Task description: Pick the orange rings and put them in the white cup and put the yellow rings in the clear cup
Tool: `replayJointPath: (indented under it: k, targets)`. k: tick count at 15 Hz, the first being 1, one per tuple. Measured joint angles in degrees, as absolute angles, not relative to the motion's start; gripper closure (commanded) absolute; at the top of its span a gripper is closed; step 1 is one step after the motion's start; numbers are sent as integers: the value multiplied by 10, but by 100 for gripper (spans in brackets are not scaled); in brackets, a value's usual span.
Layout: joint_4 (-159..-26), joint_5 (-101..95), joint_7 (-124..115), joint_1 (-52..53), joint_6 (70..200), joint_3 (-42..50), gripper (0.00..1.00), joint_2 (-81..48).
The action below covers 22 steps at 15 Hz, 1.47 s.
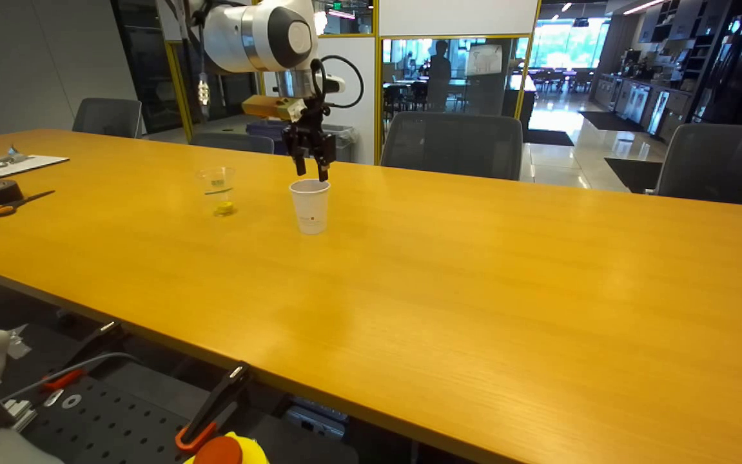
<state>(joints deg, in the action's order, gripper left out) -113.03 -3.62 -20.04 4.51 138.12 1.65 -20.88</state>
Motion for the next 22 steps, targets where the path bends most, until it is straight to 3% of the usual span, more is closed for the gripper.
replayJointPath:
  k: [7,22]
  targets:
    - [-1152,-36,-175,48,1318,12,0,-156]
    - [-1429,-36,-3,47,1143,-11,0,262]
